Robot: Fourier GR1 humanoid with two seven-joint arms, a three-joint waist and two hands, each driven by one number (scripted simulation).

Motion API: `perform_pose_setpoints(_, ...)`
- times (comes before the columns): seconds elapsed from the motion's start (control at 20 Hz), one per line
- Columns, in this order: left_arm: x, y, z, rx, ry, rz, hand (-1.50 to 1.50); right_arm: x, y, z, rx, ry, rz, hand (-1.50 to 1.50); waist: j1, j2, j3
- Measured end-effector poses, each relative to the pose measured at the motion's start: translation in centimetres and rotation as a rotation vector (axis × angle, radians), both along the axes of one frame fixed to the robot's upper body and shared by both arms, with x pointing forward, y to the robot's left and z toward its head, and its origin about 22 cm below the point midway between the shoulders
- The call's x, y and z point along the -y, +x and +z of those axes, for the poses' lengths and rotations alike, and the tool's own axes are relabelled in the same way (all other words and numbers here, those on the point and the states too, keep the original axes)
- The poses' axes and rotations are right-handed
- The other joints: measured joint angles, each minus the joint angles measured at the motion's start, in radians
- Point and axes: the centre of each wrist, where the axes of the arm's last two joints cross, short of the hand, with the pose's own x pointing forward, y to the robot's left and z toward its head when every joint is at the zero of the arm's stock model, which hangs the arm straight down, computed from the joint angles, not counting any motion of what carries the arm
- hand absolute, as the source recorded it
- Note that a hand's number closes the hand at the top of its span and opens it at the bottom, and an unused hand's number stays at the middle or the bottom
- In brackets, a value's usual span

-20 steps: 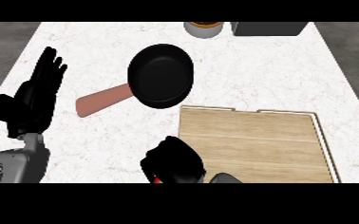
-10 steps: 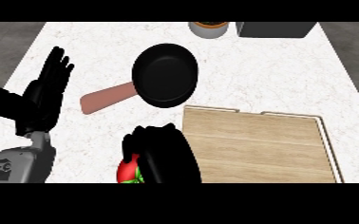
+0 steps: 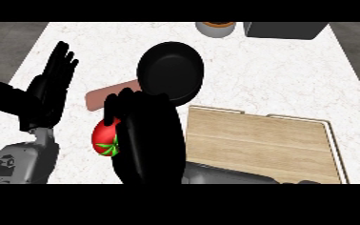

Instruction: Pick the tomato from the tray and place it in the pot

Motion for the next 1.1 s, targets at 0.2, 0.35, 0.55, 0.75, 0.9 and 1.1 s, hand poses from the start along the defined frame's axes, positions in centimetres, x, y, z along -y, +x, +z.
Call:
perform_pose_setpoints(0.2,0.5,0.1,0.0,0.007,-0.002,-0.004,0.00,-1.0,2.1,1.5,0.005,0.011,-0.035,1.50,0.002,0.005,0.000)
perform_pose_setpoints(0.35,0.4,0.2,-0.1,0.009,0.000,-0.003,0.00,-1.5,3.7,1.6,-0.010,0.028,-0.057,1.50,0.002,0.009,0.001)
perform_pose_setpoints(0.55,0.0,0.2,0.3,0.012,-0.001,0.001,0.00,-1.4,6.1,0.9,-0.036,0.100,-0.089,1.50,0.001,0.013,0.001)
perform_pose_setpoints(0.75,-0.3,0.4,0.6,0.013,-0.004,0.009,0.00,-1.7,9.4,-0.7,0.026,-0.030,-0.208,1.50,-0.011,0.012,0.001)
perform_pose_setpoints(0.9,-0.2,0.2,0.7,0.017,0.000,0.009,0.00,-1.4,11.6,-1.9,0.053,-0.130,-0.291,1.50,-0.014,0.012,0.001)
perform_pose_setpoints(1.1,-0.4,0.4,0.5,0.017,-0.001,0.010,0.00,-0.6,14.1,-3.4,0.040,-0.197,-0.357,1.50,-0.011,0.015,0.002)
